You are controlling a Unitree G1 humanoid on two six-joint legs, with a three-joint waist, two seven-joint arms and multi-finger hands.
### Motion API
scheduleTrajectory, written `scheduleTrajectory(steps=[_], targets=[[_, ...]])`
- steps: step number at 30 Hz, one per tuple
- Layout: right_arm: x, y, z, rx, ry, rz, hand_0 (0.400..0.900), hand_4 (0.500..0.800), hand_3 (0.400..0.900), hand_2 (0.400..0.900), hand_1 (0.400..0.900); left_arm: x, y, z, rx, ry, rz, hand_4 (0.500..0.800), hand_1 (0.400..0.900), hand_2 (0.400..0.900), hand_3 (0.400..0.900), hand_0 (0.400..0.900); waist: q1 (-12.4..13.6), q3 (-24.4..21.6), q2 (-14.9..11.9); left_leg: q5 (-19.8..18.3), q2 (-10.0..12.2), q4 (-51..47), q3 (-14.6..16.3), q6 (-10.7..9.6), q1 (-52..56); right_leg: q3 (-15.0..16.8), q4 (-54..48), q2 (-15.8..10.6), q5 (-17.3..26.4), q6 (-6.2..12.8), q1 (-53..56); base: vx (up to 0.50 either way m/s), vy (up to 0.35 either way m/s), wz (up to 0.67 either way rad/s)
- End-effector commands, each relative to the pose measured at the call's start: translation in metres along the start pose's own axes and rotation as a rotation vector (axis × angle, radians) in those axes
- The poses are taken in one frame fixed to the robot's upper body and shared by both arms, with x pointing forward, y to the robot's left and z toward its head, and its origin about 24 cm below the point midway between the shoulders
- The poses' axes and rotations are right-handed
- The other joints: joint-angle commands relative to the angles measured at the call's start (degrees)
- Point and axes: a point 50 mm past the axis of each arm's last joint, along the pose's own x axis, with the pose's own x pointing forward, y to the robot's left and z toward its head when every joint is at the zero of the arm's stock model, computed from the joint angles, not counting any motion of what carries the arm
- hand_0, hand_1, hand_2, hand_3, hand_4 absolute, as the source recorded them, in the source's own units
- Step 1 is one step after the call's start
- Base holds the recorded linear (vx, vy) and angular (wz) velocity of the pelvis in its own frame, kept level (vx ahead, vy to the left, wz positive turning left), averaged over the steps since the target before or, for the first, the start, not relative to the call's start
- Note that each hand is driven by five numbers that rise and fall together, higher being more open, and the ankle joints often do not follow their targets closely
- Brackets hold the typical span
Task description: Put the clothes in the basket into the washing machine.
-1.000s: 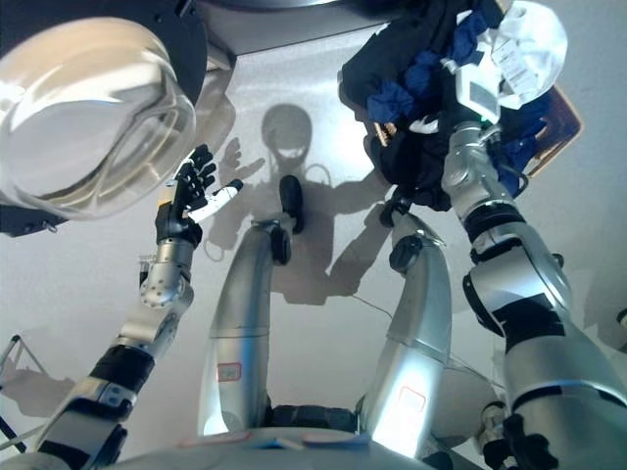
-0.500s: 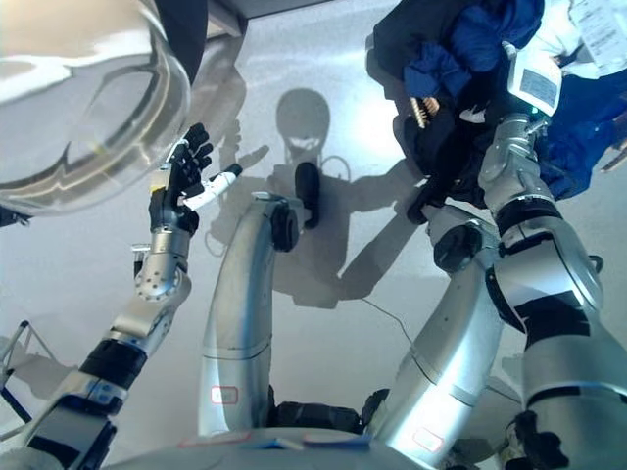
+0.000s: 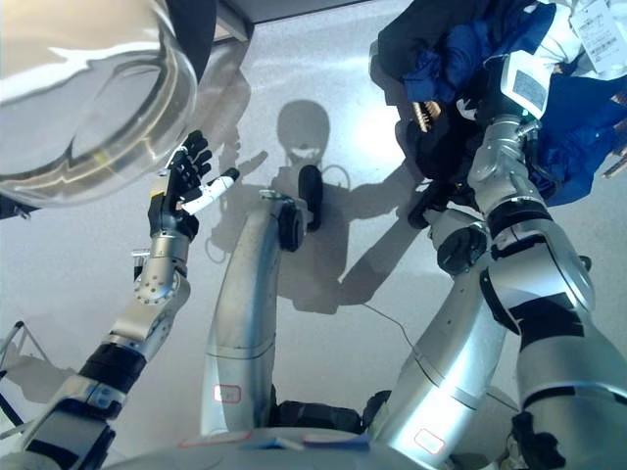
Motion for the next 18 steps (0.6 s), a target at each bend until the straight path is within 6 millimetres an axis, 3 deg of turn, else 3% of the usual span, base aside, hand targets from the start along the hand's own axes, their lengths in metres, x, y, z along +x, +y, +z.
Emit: scheduleTrajectory(steps=[1,5,7,15,17,18], targets=[[-0.002,-0.017,0.001,0.001,-0.117,-0.135,0.4,0.5,0.4,0.4,0.4,-0.02,0.002,-0.01,-0.059,-0.011,0.073,0.8,0.9,0.9,0.9,0.9,-2.54,-7.46,3.32,3.42,-1.87,-10.21,-1.32,-2.08,1.56,-3.69,0.19,1.26,-3.92,5.97,-3.55,0.02,0.005,-0.09],[-0.005,-0.033,0.01,0.083,-0.195,-0.219,0.4,0.5,0.4,0.4,0.4,-0.025,0.008,-0.016,-0.052,0.016,0.107,0.8,0.9,0.9,0.9,0.9,-3.86,-8.07,1.99,3.5,-1.65,-10.63,-1.13,-2.17,1.55,-3.46,-0.39,1.9,-3.46,6.03,-3.54,0.02,0.024,-0.15],[-0.012,-0.051,0.015,0.169,-0.252,-0.318,0.4,0.5,0.4,0.4,0.4,-0.029,0.013,-0.019,-0.05,0.03,0.146,0.8,0.9,0.9,0.9,0.9,-5.43,-8.25,0.97,3.49,-1.6,-10.87,-1.04,-2.29,1.26,-3.67,-0.69,2.24,-3.42,6.1,-3.53,0.01,0.026,-0.16],[-0.036,-0.076,0.006,0.359,-0.271,-0.508,0.4,0.5,0.4,0.4,0.4,-0.036,0.022,-0.027,-0.039,0.068,0.203,0.8,0.9,0.9,0.9,0.9,-7.53,-9.79,-0.62,3.29,-1.24,-12.33,-0.98,-2.59,1.2,-4.24,-2.46,2.9,-3.69,6.38,-3.01,0.02,0.005,-0.07],[-0.04,-0.08,0.01,0.421,-0.29,-0.541,0.4,0.5,0.4,0.4,0.4,-0.037,0.022,-0.028,-0.035,0.074,0.207,0.8,0.9,0.9,0.9,0.9,-7.58,-10.02,-0.76,3.41,-1.23,-12.89,-0.92,-2.57,1.4,-4.52,-2.87,3.06,-3.72,6.39,-2.62,0.02,0.005,-0.04],[-0.049,-0.082,0.021,0.542,-0.344,-0.549,0.4,0.5,0.4,0.4,0.4,-0.038,0.023,-0.029,-0.039,0.081,0.22,0.8,0.9,0.9,0.9,0.9,-8.01,-10.34,-0.93,3.43,-1.16,-13.85,-0.78,-2.58,1.91,-4.94,-3.84,3.26,-3.86,6.5,-1.87,0.03,0.004,-0.04]])
